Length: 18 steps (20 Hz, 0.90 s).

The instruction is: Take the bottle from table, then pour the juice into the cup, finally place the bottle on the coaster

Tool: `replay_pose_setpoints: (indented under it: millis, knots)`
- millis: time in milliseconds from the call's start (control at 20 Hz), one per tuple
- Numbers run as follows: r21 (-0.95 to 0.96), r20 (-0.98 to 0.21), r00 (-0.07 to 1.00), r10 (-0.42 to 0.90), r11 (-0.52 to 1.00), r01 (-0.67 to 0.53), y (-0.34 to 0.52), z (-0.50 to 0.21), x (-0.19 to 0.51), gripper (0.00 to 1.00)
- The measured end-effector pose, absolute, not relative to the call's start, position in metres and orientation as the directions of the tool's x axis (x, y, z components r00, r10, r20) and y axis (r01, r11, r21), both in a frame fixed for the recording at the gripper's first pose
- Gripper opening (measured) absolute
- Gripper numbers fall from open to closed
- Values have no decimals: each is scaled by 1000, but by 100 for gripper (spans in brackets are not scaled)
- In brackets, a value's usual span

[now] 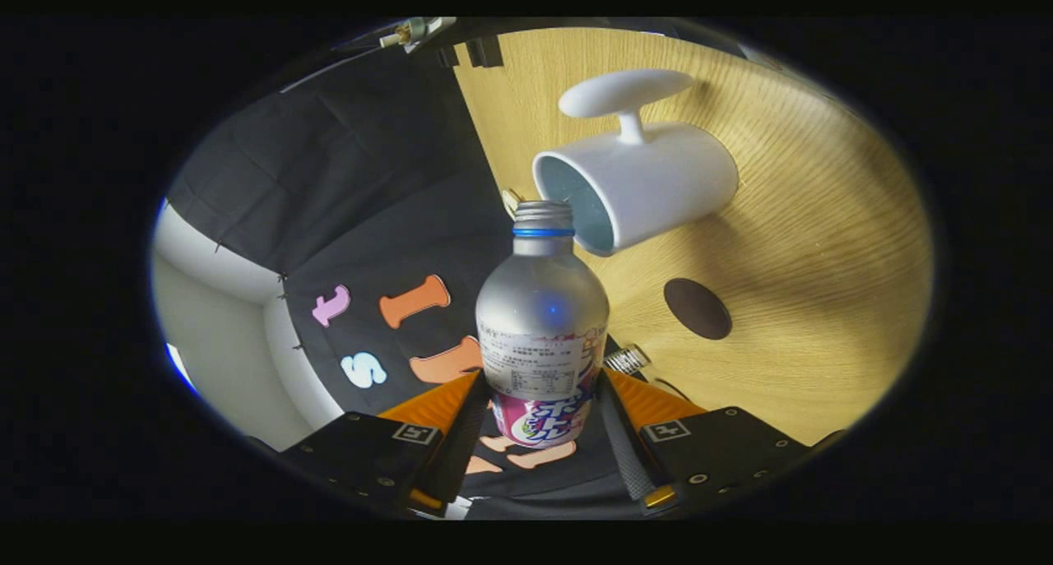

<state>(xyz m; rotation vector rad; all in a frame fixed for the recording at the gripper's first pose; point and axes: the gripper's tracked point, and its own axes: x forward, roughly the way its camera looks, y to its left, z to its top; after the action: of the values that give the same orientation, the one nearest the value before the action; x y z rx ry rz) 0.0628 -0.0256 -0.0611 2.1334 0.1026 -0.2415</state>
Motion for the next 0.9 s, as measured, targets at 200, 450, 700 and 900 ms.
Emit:
replay_pose_setpoints:
  millis: [200, 450, 700, 900]
  knots:
    - [813, -208, 978, -18, -559, 162, -26, -59, 62, 75]
    - [800, -215, 976, -20, -577, 165, -25, -56, 60, 75]
    - [784, -213, 977, -26, -602, 155, -26, -54, 62, 75]
    - [770, -211, 977, -28, -621, 149, -27, -53, 65, 75]
